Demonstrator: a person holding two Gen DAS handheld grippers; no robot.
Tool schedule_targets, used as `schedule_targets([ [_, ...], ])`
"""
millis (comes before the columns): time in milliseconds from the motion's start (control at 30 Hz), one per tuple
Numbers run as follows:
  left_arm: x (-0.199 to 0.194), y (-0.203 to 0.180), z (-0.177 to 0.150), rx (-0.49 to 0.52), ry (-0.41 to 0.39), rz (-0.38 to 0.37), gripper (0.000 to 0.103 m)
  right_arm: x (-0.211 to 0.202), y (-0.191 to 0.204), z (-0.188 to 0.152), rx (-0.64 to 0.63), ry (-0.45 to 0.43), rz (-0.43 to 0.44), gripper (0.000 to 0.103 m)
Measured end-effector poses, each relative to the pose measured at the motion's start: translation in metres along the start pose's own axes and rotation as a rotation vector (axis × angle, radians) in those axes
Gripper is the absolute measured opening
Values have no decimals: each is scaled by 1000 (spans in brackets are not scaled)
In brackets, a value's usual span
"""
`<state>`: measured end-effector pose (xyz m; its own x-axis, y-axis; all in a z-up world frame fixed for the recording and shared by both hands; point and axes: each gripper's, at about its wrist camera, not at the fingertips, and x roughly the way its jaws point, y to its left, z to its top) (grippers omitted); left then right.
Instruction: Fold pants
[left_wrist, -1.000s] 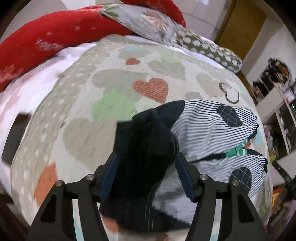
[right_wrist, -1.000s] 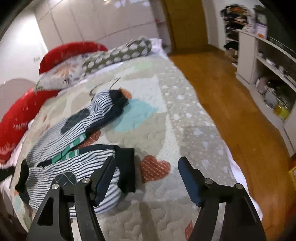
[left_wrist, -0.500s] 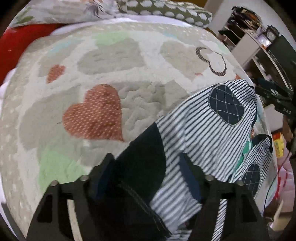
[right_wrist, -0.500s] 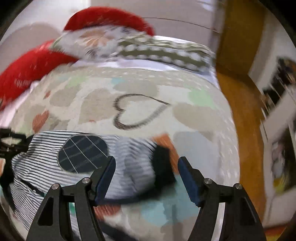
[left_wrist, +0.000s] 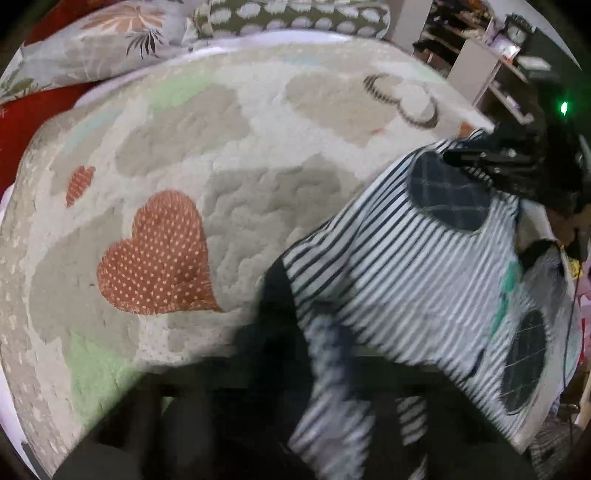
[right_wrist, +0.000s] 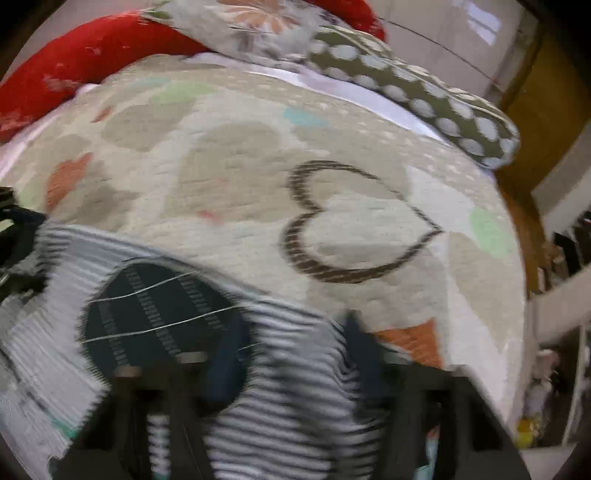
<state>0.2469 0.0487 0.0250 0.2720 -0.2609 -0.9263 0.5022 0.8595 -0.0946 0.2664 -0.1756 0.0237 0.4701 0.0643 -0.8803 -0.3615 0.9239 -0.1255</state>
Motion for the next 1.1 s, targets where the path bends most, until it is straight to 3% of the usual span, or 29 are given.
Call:
schedule_targets([
  [33, -4, -1, 1, -12, -13, 6, 11, -2, 4, -1, -3, 0, 6, 5],
  [167, -20, -13, -2, 13, -53, 85, 11, -15, 10, 0, 1, -25, -26, 3],
  [433, -79, -41, -24, 37, -188, 222, 11, -85, 12, -14, 79, -140, -50, 2],
  [667, -133, -92, -85, 102, -332, 328, 11, -151, 35, -73, 121, -229, -34, 2],
  [800, -132, -124, -134, 154, -362, 428, 12, -170, 51, -122, 165, -249, 18, 2],
  [933, -116, -135, -182, 133, -328, 393, 15, -167, 68, -178, 204, -224, 55, 3],
  [1100, -118, -123, -228, 11, -284, 321, 17, -156, 72, -235, 289, -154, 34, 8],
])
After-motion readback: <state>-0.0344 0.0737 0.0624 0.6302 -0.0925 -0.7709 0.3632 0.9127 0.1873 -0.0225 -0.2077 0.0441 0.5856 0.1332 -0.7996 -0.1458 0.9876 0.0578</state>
